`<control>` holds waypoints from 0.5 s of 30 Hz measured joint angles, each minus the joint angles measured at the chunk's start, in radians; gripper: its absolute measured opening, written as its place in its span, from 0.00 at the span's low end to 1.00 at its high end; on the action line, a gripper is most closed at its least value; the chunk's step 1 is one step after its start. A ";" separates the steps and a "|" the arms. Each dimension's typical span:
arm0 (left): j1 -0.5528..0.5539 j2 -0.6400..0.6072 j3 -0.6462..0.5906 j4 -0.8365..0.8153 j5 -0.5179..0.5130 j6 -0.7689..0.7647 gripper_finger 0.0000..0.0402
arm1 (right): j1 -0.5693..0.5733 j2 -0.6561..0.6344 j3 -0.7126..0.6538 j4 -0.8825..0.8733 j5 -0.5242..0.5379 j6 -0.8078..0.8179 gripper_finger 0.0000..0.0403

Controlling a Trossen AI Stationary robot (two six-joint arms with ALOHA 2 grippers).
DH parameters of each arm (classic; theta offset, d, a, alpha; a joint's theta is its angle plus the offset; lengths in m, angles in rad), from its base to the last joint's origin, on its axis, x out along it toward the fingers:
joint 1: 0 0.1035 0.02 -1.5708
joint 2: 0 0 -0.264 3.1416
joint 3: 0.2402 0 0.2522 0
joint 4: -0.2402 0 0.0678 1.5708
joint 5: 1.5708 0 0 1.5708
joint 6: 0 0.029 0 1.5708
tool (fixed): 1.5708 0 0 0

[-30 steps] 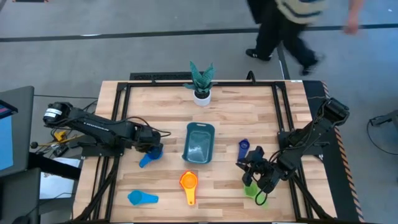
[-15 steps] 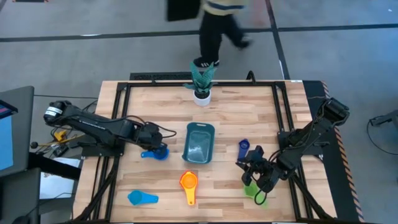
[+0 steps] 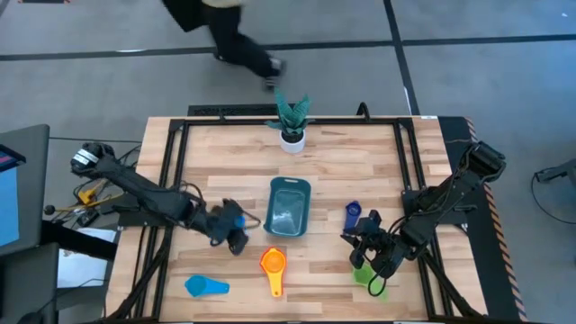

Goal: Nest measuring cups in basket
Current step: Remove the yellow measuring cup from the stacked measuring cup

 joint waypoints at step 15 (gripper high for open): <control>-0.065 0.281 0.193 0.126 -0.005 0.237 0.28 | -0.013 0.000 0.000 0.015 -0.005 0.000 0.29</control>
